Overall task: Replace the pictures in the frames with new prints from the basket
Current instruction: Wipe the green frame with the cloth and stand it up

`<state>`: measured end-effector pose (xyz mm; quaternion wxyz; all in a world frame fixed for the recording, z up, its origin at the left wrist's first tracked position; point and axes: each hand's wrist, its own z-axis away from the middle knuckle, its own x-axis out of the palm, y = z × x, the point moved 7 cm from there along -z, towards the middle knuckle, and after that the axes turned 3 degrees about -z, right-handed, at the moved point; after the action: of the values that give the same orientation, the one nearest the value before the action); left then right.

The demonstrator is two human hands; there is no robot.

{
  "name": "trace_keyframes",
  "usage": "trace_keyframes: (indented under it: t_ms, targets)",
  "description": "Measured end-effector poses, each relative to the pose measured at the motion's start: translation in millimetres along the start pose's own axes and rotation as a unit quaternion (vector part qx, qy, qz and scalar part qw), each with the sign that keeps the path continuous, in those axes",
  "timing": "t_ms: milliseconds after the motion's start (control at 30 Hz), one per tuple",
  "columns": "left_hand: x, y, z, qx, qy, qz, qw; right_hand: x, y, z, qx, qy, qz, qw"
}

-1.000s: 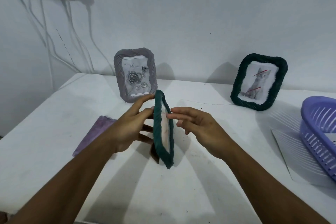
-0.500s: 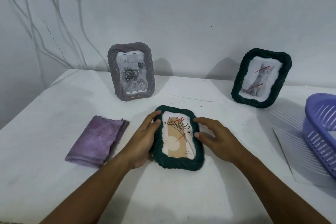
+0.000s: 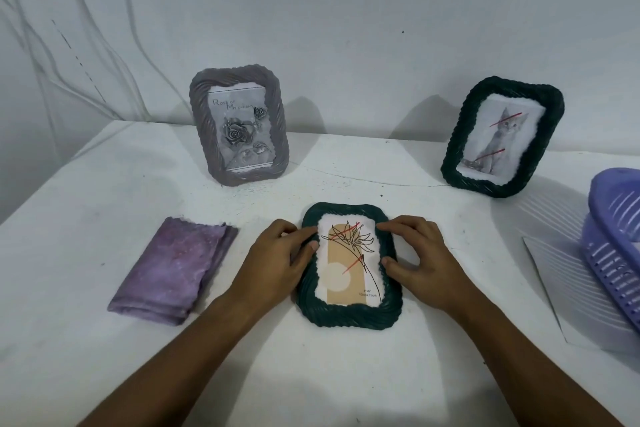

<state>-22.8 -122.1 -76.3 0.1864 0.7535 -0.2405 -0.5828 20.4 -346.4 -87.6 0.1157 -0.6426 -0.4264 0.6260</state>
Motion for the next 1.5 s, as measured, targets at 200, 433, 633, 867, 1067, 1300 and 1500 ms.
trace_keyframes:
  t_ms: [200, 433, 633, 867, 1067, 1300, 1500]
  targets:
    - [-17.6, -10.6, 5.0, 0.015, 0.006, -0.062, 0.998, 0.3, 2.6, -0.5, -0.006, -0.009, 0.01, 1.0]
    - [-74.6, -56.1, 33.1, -0.149, 0.046, -0.351, 0.923, -0.2, -0.2, -1.5, 0.001, 0.001, 0.006, 1.0]
    - [-67.0, -73.4, 50.7, -0.157, 0.012, -0.375, 0.914, 0.0, -2.6, 2.7, 0.015, 0.0, 0.011, 1.0]
    - [-63.1, -81.6, 38.6, -0.118, -0.06, -0.411, 0.902, -4.6, -8.4, 5.4, 0.043, 0.014, -0.013, 0.999]
    - [-102.0, -24.5, 26.4, -0.197, 0.081, -0.082, 0.974, -5.2, -54.5, 16.9, 0.063, 0.061, -0.169, 0.982]
    - [-83.2, 57.8, 2.5, -0.156, 0.056, 0.261, 0.951, 1.5, -111.7, 18.9, 0.072, -0.009, -0.342, 0.937]
    - [-61.7, 106.4, -9.4, -0.111, -0.013, 0.342, 0.933, -12.5, -100.3, 21.8, 0.073, 0.008, -0.423, 0.903]
